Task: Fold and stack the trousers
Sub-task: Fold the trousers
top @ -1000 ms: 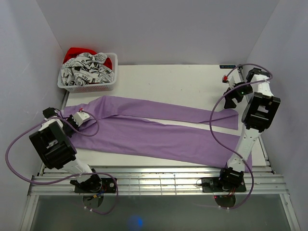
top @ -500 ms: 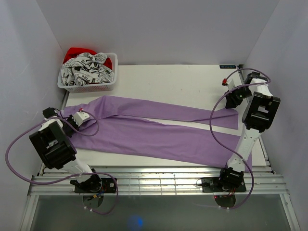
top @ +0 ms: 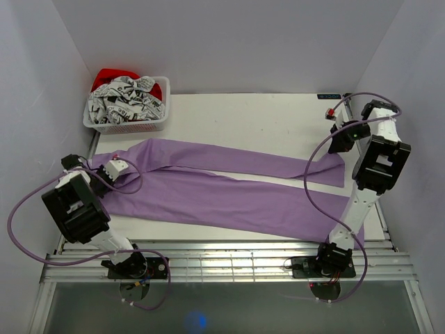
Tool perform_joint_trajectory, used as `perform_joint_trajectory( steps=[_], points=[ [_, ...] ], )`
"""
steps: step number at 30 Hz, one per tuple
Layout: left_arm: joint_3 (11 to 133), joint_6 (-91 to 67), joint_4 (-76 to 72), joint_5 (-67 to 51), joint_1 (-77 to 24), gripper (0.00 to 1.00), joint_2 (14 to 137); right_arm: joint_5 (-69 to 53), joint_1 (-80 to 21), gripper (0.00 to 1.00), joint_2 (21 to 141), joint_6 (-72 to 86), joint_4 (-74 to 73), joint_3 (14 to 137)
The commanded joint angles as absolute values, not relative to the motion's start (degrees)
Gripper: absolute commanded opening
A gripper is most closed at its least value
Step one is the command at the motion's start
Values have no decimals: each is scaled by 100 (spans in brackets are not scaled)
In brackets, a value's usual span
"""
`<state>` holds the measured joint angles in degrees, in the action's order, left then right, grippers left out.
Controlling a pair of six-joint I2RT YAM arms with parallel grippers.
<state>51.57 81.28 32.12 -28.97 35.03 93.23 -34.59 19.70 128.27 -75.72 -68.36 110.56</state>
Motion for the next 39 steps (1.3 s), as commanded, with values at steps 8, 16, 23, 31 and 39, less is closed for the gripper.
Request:
perform_joint_trajectory(
  steps=[8,16,23,31,39],
  points=[
    [5747,7638,3814,-3129,3542,0,9238,-3928,2645,8,10654,-8604,-7506,10267],
    [6380,7260,4210,-3804,3910,0,8992,-4105,3681,8,9063,-9665,-7515,9160],
    [6697,7409,4605,-4675,4833,0,8535,-4314,5122,8,8175,-10659,-7523,8139],
    [6733,7769,4825,-5036,5660,0,8481,-4395,6248,8,8086,-11232,-7523,7779],
    [5969,9579,5019,-4369,6064,0,8929,-2147,6959,8,7612,-13717,-7515,5346]
  ],
)
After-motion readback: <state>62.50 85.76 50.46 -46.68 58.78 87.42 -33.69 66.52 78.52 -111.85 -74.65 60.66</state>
